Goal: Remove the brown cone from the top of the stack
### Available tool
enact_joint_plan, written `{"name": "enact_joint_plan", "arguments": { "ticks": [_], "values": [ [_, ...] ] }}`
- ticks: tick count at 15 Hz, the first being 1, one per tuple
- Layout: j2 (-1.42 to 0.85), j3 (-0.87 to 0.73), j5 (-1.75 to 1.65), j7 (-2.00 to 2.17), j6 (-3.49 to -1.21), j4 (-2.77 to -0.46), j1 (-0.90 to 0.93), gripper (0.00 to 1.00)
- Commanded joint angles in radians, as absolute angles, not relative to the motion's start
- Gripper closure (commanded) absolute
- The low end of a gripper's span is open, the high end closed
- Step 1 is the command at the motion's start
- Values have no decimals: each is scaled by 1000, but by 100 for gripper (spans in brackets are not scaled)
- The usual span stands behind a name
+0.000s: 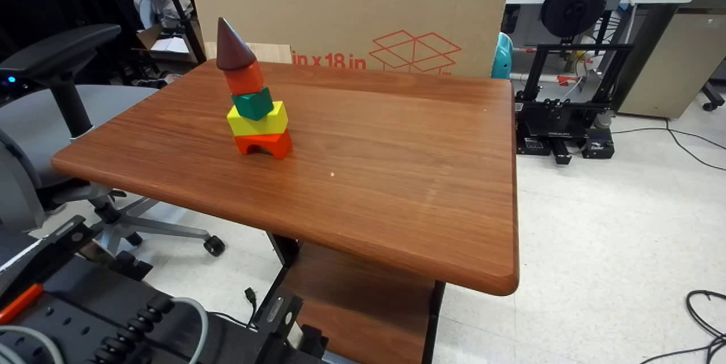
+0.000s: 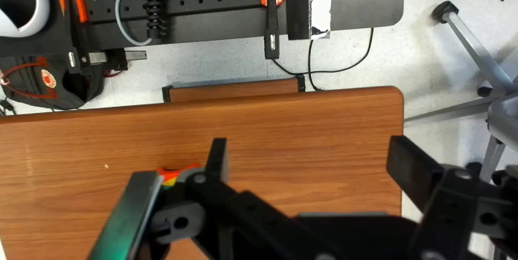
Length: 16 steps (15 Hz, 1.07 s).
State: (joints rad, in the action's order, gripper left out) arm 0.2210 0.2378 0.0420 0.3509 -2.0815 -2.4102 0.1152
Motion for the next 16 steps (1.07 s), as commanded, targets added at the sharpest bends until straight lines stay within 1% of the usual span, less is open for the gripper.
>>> {"name": "enact_joint_plan", "arguments": {
  "ticks": [1,9,16],
  "values": [
    [199,178,34,289,-2108,-2374,95,0],
    [46,68,-51,20,-2165,-2265,41,0],
    [-73,28,-74,-189,-2222,-2208,20,0]
  ]
}}
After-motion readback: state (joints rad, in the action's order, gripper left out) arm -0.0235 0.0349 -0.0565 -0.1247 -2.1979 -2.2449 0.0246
